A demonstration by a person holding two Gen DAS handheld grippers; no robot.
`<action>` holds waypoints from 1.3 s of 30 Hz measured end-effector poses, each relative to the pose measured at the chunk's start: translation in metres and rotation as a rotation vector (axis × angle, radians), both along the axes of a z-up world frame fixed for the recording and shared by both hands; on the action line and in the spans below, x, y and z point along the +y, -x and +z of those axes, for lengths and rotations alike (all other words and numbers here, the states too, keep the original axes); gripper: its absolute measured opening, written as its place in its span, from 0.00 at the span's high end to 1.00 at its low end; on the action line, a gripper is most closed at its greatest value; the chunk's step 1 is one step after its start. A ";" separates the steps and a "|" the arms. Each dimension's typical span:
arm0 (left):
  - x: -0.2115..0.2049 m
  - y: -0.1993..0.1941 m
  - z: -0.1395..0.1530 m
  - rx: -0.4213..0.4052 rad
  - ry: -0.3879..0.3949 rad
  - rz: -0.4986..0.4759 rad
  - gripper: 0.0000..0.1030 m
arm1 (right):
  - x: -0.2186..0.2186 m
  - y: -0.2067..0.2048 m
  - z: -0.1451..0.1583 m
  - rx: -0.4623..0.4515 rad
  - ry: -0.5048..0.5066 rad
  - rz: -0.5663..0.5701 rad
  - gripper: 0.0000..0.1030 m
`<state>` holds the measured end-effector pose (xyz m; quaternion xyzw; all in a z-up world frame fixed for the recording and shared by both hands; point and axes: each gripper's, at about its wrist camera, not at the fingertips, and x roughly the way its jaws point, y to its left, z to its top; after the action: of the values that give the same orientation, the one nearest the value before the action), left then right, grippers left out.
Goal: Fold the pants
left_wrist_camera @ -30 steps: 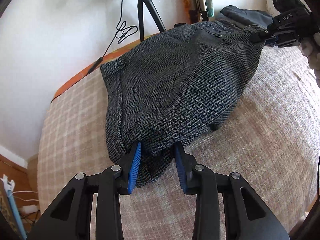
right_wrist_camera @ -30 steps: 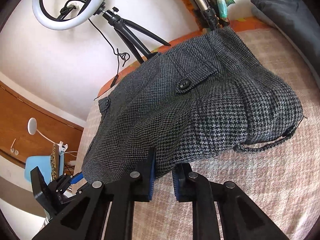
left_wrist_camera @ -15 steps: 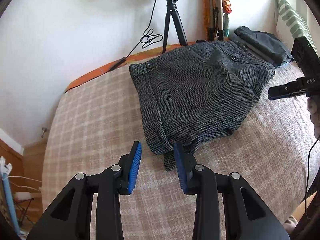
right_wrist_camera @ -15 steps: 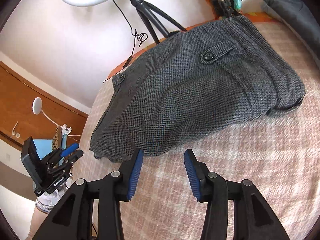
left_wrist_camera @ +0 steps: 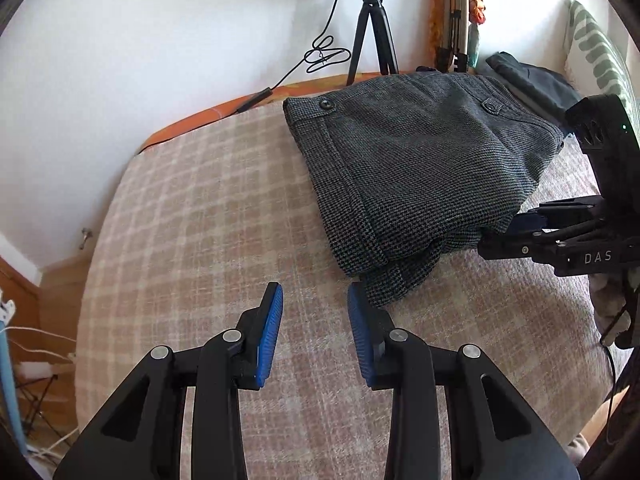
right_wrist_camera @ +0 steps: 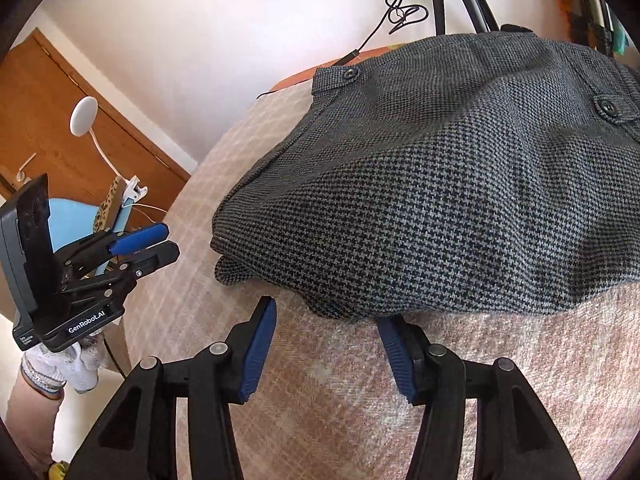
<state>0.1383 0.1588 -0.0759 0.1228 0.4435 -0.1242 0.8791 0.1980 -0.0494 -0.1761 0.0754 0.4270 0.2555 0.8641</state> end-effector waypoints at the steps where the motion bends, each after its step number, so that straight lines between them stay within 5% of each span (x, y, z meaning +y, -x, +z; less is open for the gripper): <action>1: -0.001 0.000 0.000 -0.004 -0.006 -0.006 0.69 | 0.001 -0.003 0.001 0.009 0.013 0.000 0.77; 4: -0.003 0.000 0.002 -0.022 -0.003 -0.017 0.69 | -0.001 -0.008 0.012 0.057 0.028 0.011 0.91; 9: 0.003 -0.002 0.019 -0.064 0.043 -0.001 0.69 | -0.012 0.009 0.063 0.029 0.141 0.052 0.92; 12: -0.006 -0.008 0.028 -0.075 0.090 -0.014 0.69 | -0.021 0.011 0.062 0.043 0.169 0.042 0.92; 16: -0.038 -0.020 0.029 -0.077 0.105 -0.074 0.69 | -0.028 0.012 0.029 0.146 0.064 0.076 0.76; 19: -0.068 -0.029 0.016 -0.043 0.070 -0.151 0.69 | -0.048 0.025 0.027 0.120 -0.019 0.067 0.61; 21: -0.083 -0.031 0.004 -0.020 0.032 -0.194 0.69 | -0.077 0.033 0.032 0.078 -0.077 -0.002 0.51; 23: -0.094 -0.033 -0.009 0.022 0.016 -0.229 0.69 | -0.114 0.036 0.035 0.045 -0.125 -0.108 0.31; 31: -0.106 -0.032 -0.033 0.075 -0.032 -0.249 0.69 | -0.242 -0.001 0.013 0.109 -0.273 -0.535 0.29; 39: -0.111 -0.032 -0.033 0.081 -0.057 -0.258 0.69 | -0.275 -0.040 0.003 0.093 -0.459 -0.645 0.31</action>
<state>0.1698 0.0477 -0.1092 0.1987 0.4622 -0.2286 0.8334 0.2377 -0.3245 -0.1729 0.4083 0.3517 0.0564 0.8405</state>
